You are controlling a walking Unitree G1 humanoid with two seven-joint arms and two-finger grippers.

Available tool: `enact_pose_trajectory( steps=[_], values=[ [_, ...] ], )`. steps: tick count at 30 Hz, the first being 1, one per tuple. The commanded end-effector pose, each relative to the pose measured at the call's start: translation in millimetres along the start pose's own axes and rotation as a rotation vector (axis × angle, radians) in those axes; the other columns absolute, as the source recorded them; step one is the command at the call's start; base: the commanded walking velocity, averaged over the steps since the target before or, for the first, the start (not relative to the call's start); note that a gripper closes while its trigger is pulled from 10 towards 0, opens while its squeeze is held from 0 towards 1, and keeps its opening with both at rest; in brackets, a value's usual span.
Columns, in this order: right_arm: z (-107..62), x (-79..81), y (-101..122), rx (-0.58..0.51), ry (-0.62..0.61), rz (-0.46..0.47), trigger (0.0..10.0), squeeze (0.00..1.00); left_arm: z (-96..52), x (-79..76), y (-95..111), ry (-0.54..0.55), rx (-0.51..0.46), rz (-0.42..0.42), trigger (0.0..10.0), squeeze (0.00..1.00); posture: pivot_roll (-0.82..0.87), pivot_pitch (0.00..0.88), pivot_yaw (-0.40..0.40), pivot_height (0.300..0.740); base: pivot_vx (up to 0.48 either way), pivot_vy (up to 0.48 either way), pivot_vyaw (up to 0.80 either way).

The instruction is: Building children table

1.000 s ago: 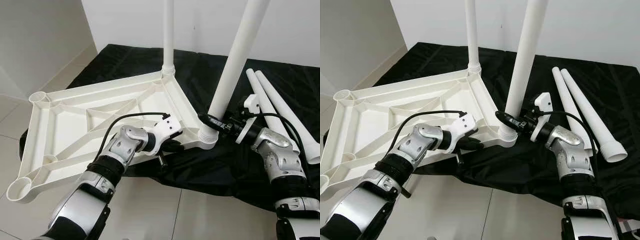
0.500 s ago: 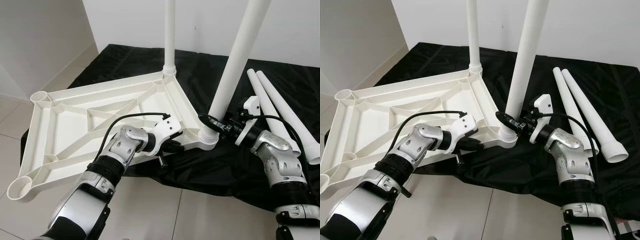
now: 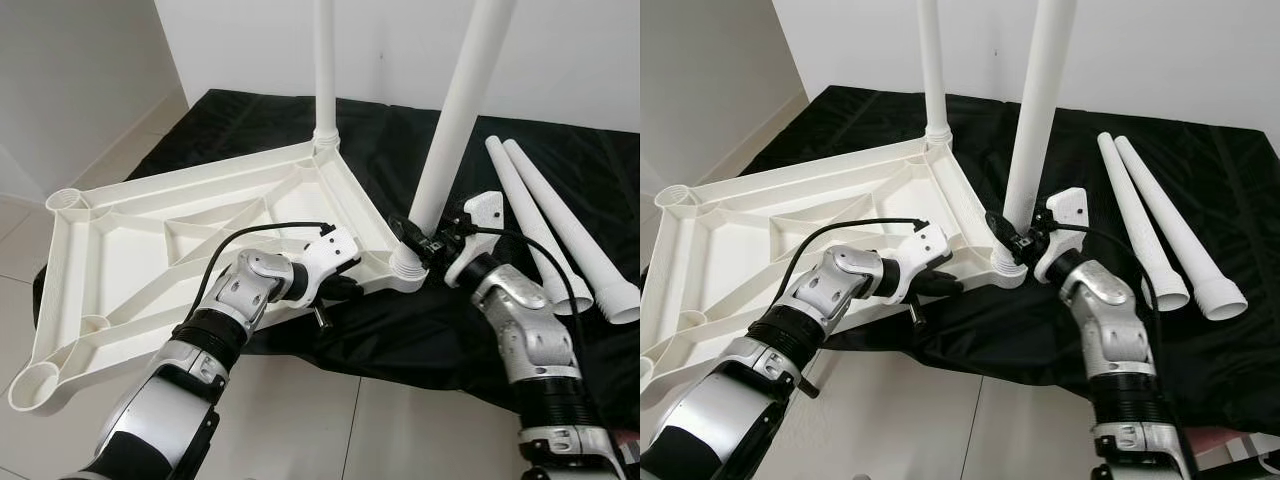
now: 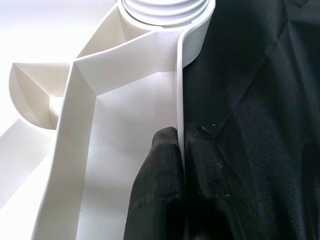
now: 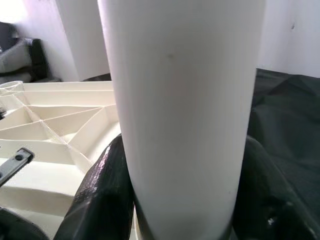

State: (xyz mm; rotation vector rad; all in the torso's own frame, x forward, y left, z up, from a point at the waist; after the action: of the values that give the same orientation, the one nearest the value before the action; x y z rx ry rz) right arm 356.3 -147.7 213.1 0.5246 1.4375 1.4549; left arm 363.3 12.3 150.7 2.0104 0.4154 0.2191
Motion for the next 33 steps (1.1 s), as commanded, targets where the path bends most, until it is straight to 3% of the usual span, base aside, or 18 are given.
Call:
enact_pose_trajectory(
  steps=[1,2,6,8,11,13,15,19,24,33],
  values=[
    [7.9,18.4,5,-0.02,-0.015,0.035,10.0,0.0,5.1,2.0,-18,0.05,0.051,-0.04,10.0,0.0,-0.14,0.091,0.086,0.74,0.0,0.0,0.0],
    [9.8,28.7,2,-0.001,-0.057,0.046,10.0,0.0,5.2,1.9,-18,0.05,0.051,-0.039,10.0,0.0,-0.14,0.088,0.087,0.74,0.0,0.0,0.0],
    [11.7,40.4,-1,0.025,-0.132,0.066,10.0,0.0,5.3,1.8,-18,0.05,0.053,-0.037,10.0,0.0,-0.14,0.086,0.086,0.74,0.0,0.0,0.0],
    [11.7,40.4,-1,0.025,-0.132,0.066,10.0,0.0,5.3,1.8,-18,0.05,0.053,-0.037,10.0,0.0,-0.14,0.086,0.086,0.74,0.0,0.0,0.0],
    [16.2,52.7,0,0.035,-0.27,0.11,10.0,0.0,5.4,1.7,-18,0.048,0.054,-0.036,10.0,0.0,-0.14,0.089,0.086,0.74,0.0,0.0,0.0],
    [16.2,52.7,0,0.035,-0.27,0.11,10.0,0.0,5.4,1.7,-18,0.048,0.054,-0.036,10.0,0.0,-0.14,0.089,0.086,0.74,0.0,0.0,0.0],
    [17.7,56.5,-1,0.054,-0.347,0.118,10.0,0.0,5.8,1.2,-17,0.046,0.053,-0.034,10.0,0.0,-0.14,0.09,0.087,0.74,0.0,0.0,0.0],
    [17.7,56.7,-3,0.083,-0.395,0.112,10.0,0.0,5.9,0.7,-16,0.043,0.052,-0.033,10.0,0.0,-0.14,0.092,0.087,0.74,0.0,0.0,0.0],
    [14.1,50.6,-8,0.188,-0.598,0.021,10.0,0.0,5.7,0.9,-16,0.042,0.049,-0.035,10.0,0.0,-0.14,0.099,0.088,0.74,0.0,0.0,0.0],
    [10.8,48.8,-9,0.194,-0.623,0.008,10.0,0.0,4.8,1.7,-17,0.043,0.05,-0.04,10.0,0.0,-0.14,0.102,0.09,0.74,0.0,0.0,0.0]
  ],
)
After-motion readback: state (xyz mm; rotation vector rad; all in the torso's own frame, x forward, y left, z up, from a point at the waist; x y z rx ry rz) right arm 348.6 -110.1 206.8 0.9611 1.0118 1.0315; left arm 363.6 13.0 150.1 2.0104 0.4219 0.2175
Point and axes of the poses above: a point about 5 cm out from each wrist's last joint towards the gripper, its own z axis pointing out of the wrist towards the gripper, its own y axis along the axis of the wrist's last joint, x = y × z, the point moved 3 cm from there along z, pointing out of the wrist towards the gripper, and after that the axes turned 14 degrees about -z, right-handed, at the moved point
